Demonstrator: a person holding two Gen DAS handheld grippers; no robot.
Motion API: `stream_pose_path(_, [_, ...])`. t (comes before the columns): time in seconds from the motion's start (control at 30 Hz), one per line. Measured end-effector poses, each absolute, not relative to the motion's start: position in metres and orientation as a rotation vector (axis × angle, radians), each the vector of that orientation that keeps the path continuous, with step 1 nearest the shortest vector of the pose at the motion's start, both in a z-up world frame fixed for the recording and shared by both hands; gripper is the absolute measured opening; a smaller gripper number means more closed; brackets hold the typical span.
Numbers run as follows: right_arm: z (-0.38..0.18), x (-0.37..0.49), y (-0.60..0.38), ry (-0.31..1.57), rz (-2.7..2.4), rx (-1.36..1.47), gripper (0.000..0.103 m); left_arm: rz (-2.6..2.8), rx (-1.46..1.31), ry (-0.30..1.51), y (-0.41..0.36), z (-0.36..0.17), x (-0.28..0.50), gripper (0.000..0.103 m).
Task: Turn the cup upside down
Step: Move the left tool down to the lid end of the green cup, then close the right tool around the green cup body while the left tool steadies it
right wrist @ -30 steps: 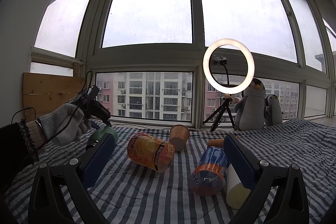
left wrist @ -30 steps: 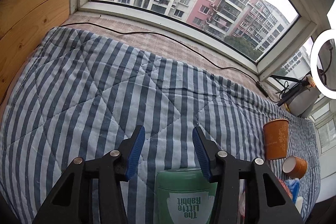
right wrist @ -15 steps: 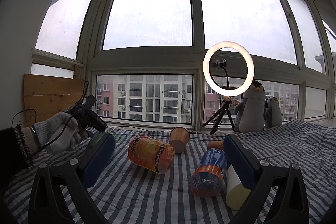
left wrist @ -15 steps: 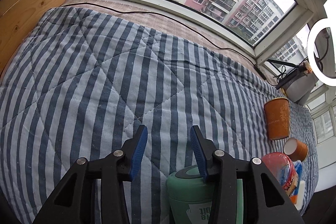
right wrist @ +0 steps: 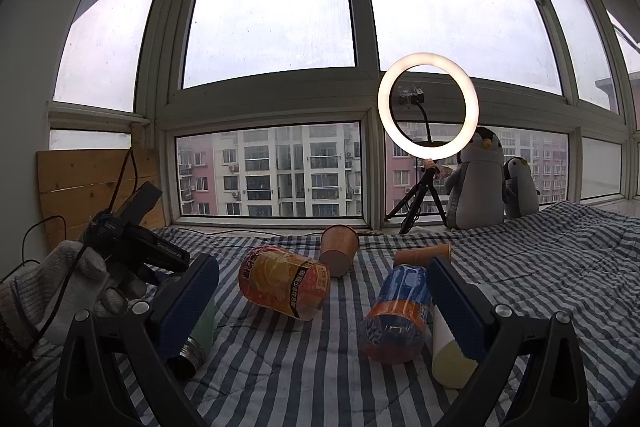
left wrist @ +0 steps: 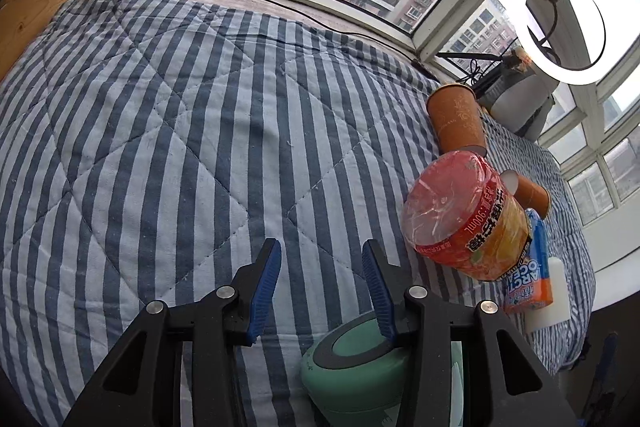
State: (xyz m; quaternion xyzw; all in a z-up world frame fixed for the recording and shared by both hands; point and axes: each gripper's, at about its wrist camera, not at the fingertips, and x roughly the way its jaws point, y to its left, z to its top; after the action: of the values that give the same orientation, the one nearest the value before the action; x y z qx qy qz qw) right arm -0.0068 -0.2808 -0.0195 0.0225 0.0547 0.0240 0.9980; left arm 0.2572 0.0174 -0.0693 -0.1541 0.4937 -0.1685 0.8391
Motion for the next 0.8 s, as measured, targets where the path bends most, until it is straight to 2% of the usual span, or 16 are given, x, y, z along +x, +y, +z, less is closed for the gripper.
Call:
stream_pose_path(0.3, [-0.015,0.031,-0.266,0.396,0.238,0.004,0.102,-0.434,-0.282,1.016,-0.024,-0.052,0.221,0.046])
stream_pose_path(0.43, [-0.01,0.049,-0.251,0.503,0.327,-0.02,0.102,-0.391,-0.246,0.939,-0.008,-0.024,0.196,0.067])
stream_pose_path(0.5, [-0.009,0.061,-0.243,0.566,0.369,-0.03,0.102,-0.383,-0.262,0.914,0.011,-0.012,0.181,0.072])
stream_pose_path(0.63, [-0.014,0.084,-0.222,0.666,0.416,-0.048,0.102,-0.361,-0.264,0.89,0.046,-0.004,0.145,0.074])
stream_pose_path(0.7, [-0.018,0.095,-0.21,0.721,0.44,-0.066,0.102,-0.369,-0.258,0.892,0.058,-0.008,0.125,0.078])
stream_pose_path(0.8, [-0.024,0.11,-0.2,0.785,0.447,-0.043,0.102,-0.411,-0.281,0.92,0.069,-0.021,0.106,0.078])
